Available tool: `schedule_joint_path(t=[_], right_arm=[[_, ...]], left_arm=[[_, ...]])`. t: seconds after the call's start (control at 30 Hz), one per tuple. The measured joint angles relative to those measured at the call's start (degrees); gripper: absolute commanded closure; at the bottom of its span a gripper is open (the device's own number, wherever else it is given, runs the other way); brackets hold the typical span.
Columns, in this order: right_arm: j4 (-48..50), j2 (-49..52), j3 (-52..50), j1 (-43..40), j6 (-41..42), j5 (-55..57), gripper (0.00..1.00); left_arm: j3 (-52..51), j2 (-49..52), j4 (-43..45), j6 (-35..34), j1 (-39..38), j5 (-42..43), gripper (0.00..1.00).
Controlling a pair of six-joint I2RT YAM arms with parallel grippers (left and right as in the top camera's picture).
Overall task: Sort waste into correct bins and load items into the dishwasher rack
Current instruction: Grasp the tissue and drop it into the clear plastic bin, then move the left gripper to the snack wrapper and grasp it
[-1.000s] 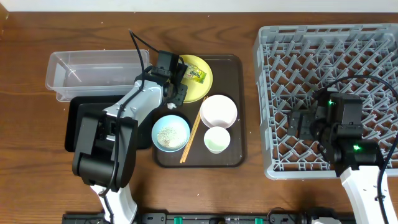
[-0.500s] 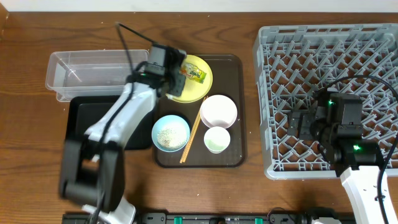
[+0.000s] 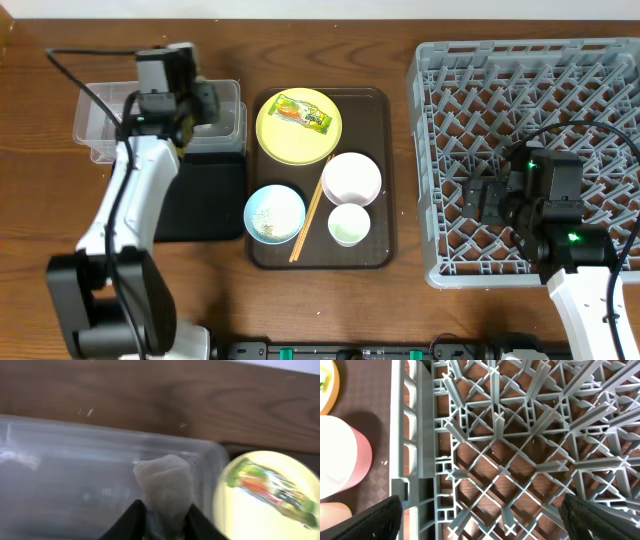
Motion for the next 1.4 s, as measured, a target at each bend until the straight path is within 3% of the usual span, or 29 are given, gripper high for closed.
schedule_joint_path(t=[0.1, 0.33, 0.47, 0.7, 0.97, 1.2, 1.4], right_arm=[[-0.5, 0.0, 0.0, 0.0, 0.0, 0.0, 0.01], [-0.6, 0.0, 0.0, 0.0, 0.0, 0.0, 0.01], [-0.5, 0.0, 0.0, 0.0, 0.0, 0.0, 0.01], [-0.8, 0.0, 0.0, 0.0, 0.0, 0.0, 0.01], [-0.7, 0.0, 0.0, 0.0, 0.0, 0.0, 0.01], [-0.7, 0.0, 0.0, 0.0, 0.0, 0.0, 0.01], [-0.7, 0.0, 0.0, 0.0, 0.0, 0.0, 0.01]], left_arm=[[0.0, 2.8, 0.0, -1.9, 1.2, 0.2, 0.40], [0.0, 1.9, 1.0, -3.8, 0.6, 0.5, 0.32], [0.0, -2.1, -2.7, -4.0, -2.7, 0.7, 0.09], [0.0, -6.7, -11.0, -4.4, -11.3, 3.5, 0.09], [6.2, -5.4, -15.4, -11.9, -14.3, 3.9, 0.08], [19.6, 1.4, -14.9, -15.6, -15.0, 3.2, 0.08], [23.5, 12.9, -12.9, -20.0, -15.8, 1.9, 0.08]])
